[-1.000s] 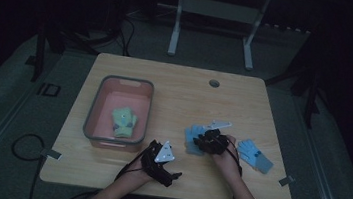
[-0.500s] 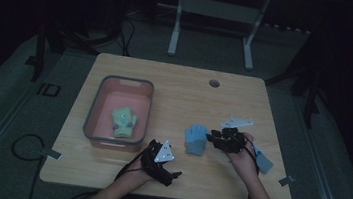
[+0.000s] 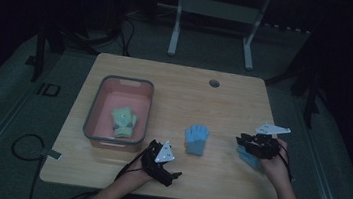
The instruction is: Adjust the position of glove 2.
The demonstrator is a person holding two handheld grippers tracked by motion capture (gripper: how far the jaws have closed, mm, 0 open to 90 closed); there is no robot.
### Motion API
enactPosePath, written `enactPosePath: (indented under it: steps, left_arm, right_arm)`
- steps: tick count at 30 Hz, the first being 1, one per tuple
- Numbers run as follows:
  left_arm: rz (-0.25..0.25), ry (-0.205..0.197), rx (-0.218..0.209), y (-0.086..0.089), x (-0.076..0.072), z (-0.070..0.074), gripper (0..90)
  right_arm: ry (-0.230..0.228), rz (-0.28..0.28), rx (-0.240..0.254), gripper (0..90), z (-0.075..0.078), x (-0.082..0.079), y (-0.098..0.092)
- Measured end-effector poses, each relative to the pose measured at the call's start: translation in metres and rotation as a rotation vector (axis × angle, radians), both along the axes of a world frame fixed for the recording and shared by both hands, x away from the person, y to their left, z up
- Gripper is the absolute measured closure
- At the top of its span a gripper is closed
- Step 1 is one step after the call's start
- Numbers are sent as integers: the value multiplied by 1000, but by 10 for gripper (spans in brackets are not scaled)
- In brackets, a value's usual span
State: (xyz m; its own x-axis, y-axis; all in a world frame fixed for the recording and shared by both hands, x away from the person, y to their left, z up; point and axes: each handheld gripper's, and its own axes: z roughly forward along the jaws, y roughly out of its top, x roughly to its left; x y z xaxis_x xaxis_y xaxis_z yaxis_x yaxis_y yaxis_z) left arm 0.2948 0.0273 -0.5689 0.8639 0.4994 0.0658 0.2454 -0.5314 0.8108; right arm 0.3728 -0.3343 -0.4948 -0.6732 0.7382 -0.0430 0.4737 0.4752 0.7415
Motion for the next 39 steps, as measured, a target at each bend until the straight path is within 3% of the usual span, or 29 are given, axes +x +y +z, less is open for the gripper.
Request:
enactPosePath:
  steps: [12, 17, 21, 24, 26, 32, 34, 36, 39]
  left_arm:
    - [1, 2, 0, 0, 0, 0, 27]
    - [2, 2, -2, 0, 0, 0, 27]
    - [2, 2, 1, 0, 0, 0, 27]
    - [2, 2, 4, 0, 0, -1, 27]
    - [2, 2, 3, 0, 0, -1, 27]
    - [3, 6, -4, 0, 0, 0, 27]
    - [3, 6, -5, 0, 0, 0, 27]
    - [5, 6, -7, 0, 0, 0, 27]
    - [7, 6, -7, 0, 0, 0, 27]
  right_arm:
    - [102, -66, -62, 644, -27, -13, -62]
    - [124, -91, -92, 636, -38, -14, -78]
    - [116, -74, -110, 663, -45, -14, -80]
    - [128, -80, -102, 780, -45, -15, -77]
    - [137, -94, -109, 831, -44, -16, -74]
    - [162, -149, -126, 860, -42, -16, -67]
    - [171, -178, -109, 868, -40, -16, -66]
    - [185, -197, -52, 873, -37, -18, -64]
    - [172, -212, -16, 876, -29, -20, -50]
